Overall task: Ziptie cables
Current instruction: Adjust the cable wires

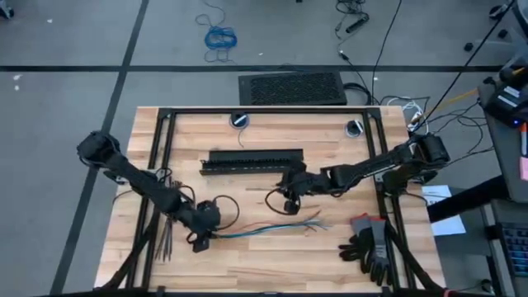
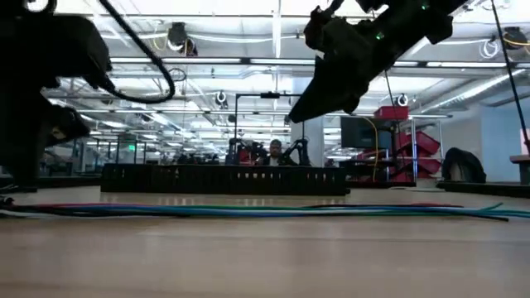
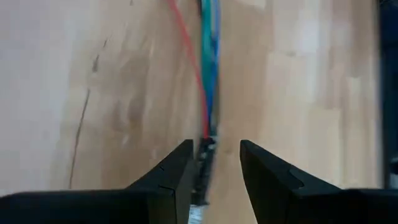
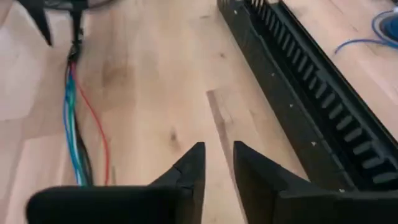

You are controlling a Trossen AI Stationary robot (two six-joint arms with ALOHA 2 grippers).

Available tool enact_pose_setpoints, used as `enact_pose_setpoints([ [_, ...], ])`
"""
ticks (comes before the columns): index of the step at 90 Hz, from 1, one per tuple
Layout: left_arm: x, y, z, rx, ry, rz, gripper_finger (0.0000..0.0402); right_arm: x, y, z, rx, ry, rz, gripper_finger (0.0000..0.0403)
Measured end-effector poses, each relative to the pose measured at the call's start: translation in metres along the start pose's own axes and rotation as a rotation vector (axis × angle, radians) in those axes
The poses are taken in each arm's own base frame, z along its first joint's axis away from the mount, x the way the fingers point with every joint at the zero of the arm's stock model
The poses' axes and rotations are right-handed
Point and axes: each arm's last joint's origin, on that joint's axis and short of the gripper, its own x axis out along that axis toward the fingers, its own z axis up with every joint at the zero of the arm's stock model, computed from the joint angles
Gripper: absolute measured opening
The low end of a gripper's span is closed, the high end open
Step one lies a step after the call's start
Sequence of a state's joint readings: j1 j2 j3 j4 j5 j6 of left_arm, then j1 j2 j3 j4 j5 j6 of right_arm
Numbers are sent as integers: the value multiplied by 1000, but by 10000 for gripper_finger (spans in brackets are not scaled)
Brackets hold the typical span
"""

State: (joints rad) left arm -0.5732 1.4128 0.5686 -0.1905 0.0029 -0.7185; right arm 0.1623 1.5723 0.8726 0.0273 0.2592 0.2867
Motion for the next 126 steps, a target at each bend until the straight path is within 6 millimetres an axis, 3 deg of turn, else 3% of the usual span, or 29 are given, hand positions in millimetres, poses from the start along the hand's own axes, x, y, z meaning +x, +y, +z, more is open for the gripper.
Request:
enact_pose_setpoints([
  [21,21,9,8,-24,5,-3,130,-4,1,-1,-82,18,-2,123],
  [38,25,9,11,-33,6,-38,130,-5,-10,-1,-66,46,-61,120],
  [48,25,14,16,-49,-59,35,129,-8,-15,3,-53,32,-69,119],
  [58,23,28,29,-101,-156,156,118,-11,-19,6,-36,19,-77,119],
  [76,20,42,46,-72,-216,203,68,-25,-21,9,-22,27,-81,119],
  [97,17,59,56,-101,-224,205,5,-46,-27,9,-55,32,-282,119],
  [117,1,53,61,-48,-260,154,5,-52,-29,11,-69,22,-291,119],
  [126,-8,42,65,5,-231,161,5,-53,-32,7,-141,41,-435,119],
])
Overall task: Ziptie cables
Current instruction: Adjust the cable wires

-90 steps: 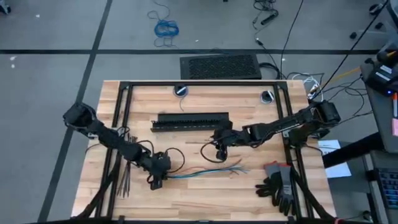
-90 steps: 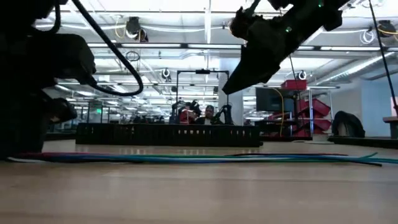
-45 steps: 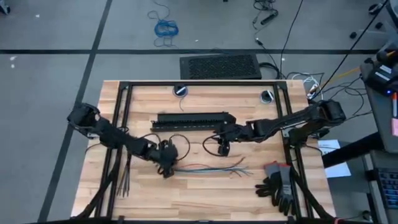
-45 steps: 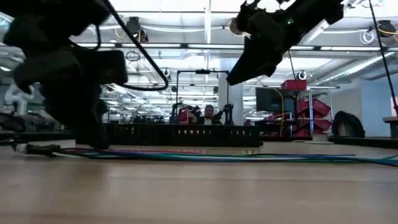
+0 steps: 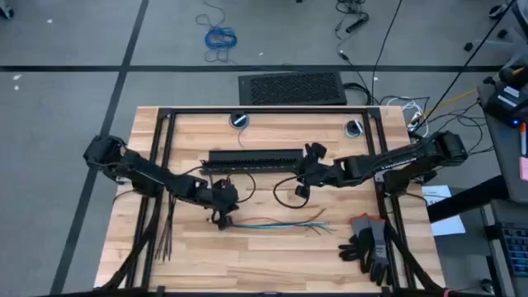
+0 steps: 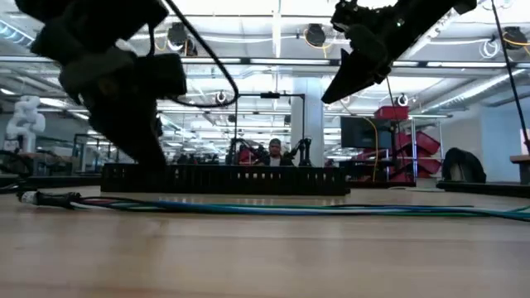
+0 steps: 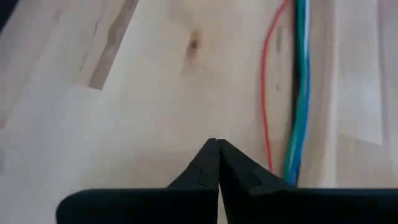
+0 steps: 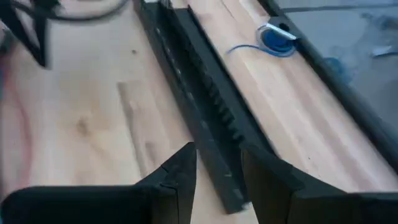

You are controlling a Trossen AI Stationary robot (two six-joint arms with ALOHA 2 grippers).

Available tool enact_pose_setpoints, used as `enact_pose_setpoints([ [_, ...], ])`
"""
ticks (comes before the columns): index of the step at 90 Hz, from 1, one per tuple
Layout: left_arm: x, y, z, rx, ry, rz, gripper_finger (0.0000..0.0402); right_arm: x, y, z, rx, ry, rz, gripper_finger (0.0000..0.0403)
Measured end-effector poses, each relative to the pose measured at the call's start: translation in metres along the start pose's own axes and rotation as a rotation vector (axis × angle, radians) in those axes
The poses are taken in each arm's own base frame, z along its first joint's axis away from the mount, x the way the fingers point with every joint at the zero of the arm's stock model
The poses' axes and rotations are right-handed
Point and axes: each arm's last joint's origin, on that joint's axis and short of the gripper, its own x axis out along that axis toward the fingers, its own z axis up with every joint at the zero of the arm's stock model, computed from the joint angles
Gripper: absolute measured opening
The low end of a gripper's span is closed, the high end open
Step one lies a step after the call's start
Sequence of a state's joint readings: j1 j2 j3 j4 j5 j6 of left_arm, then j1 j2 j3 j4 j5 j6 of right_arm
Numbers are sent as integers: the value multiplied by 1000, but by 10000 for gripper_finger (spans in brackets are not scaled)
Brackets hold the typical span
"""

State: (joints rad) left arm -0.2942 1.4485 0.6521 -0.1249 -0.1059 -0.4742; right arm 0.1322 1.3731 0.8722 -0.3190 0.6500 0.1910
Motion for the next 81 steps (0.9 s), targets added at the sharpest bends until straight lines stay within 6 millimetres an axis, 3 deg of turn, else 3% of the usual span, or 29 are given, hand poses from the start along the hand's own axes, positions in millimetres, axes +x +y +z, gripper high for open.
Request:
enact_pose_setpoints([
  [15,-16,-20,1,26,117,18,5,3,-1,-4,-13,18,-81,118],
  [30,-8,-27,-17,16,303,-21,11,3,0,-5,23,28,-67,118],
  [65,4,-27,-20,38,263,-38,115,0,6,-6,25,39,12,118],
  [81,13,-23,-24,24,327,-58,128,-3,12,-6,40,32,80,118],
])
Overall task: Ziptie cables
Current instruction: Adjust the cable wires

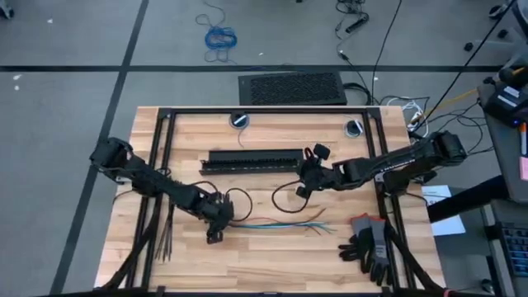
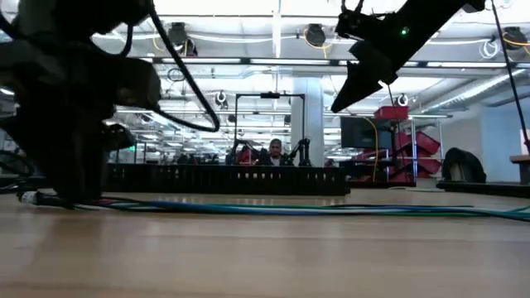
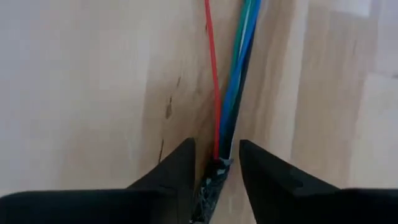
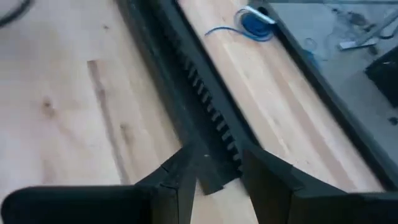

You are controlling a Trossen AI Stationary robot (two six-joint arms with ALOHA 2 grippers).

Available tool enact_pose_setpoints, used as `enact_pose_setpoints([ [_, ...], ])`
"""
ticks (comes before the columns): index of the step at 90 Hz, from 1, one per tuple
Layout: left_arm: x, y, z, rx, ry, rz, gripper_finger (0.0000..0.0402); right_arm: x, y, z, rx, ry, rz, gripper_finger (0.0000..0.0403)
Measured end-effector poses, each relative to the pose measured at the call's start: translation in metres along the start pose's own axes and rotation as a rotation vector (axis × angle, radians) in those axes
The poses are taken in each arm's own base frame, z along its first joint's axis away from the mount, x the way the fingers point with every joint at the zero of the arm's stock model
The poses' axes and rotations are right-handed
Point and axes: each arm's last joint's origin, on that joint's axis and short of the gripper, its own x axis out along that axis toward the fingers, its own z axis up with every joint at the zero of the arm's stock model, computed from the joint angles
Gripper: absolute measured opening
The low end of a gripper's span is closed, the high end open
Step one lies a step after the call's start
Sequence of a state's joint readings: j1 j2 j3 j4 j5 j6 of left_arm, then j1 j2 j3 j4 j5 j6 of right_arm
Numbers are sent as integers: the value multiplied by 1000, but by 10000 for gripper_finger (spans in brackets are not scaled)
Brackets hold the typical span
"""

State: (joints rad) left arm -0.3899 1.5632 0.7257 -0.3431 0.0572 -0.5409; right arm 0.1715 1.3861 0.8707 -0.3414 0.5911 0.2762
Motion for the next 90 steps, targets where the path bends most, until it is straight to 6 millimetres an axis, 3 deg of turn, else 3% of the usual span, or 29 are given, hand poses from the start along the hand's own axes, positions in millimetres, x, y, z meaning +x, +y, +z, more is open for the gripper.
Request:
enact_pose_setpoints([
  [18,9,5,1,-19,31,10,123,-3,10,6,90,-30,185,118],
  [31,17,10,1,9,89,-1,90,-5,14,7,160,-8,292,118],
  [54,18,19,5,-6,84,9,12,-6,17,8,204,-8,327,118],
  [74,14,17,11,30,54,61,6,-4,13,2,63,29,270,118],
  [90,-7,20,17,43,-73,284,3,1,3,-1,106,54,153,118],
])
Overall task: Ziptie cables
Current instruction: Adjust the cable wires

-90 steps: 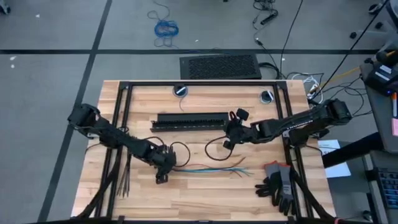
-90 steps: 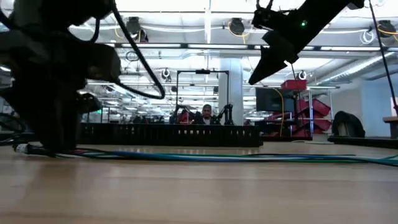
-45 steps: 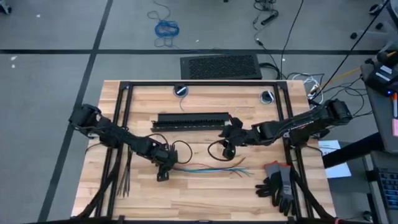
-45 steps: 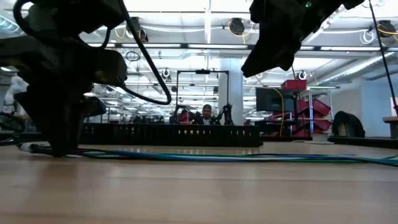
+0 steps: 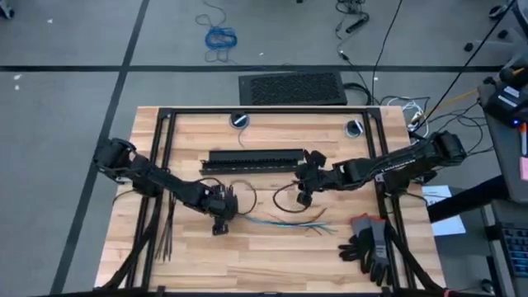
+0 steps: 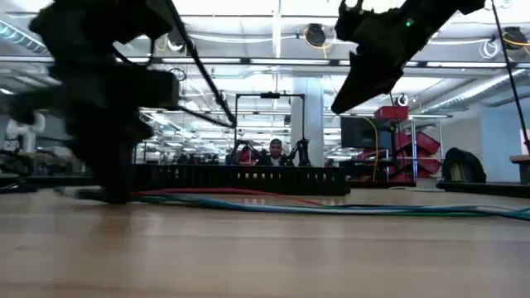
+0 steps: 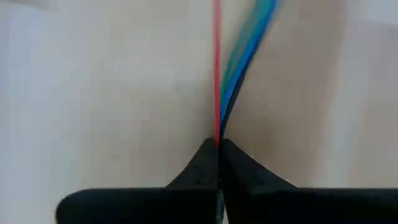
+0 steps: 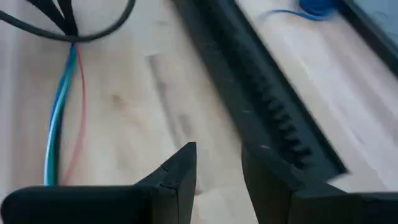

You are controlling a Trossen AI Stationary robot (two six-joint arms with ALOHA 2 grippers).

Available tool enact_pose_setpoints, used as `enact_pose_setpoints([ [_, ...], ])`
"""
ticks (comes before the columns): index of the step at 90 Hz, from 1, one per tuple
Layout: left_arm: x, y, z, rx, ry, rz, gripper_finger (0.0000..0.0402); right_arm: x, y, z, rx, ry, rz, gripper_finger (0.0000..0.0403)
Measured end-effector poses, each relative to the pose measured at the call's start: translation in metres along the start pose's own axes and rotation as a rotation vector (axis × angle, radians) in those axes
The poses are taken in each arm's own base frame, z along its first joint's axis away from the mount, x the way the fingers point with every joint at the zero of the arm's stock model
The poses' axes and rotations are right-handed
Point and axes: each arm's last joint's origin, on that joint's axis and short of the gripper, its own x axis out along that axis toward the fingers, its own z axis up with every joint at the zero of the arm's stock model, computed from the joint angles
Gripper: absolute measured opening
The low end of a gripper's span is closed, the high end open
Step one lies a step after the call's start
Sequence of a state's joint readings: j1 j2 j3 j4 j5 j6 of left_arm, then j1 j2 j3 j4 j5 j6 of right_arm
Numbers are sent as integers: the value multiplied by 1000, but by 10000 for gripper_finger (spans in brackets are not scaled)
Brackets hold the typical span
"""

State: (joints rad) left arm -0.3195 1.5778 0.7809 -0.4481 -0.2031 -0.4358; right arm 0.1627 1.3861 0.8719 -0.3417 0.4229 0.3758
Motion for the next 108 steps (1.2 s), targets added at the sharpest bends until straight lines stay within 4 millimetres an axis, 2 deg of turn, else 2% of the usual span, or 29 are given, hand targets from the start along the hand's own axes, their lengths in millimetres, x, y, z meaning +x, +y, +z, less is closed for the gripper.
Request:
enact_pose_setpoints([
  [12,-17,4,3,-10,-85,57,2,-1,-1,2,38,-9,9,118],
  [28,-18,5,2,-8,-70,59,2,-3,1,3,64,-28,19,118],
  [51,5,9,-5,-58,84,83,1,2,1,4,116,-39,12,118],
  [63,8,8,-5,-77,108,72,1,22,8,6,130,-98,73,118],
  [88,1,2,3,-65,142,-51,1,69,32,6,78,-158,412,118],
  [108,0,1,5,-53,127,-42,1,99,28,-10,118,-63,393,118],
])
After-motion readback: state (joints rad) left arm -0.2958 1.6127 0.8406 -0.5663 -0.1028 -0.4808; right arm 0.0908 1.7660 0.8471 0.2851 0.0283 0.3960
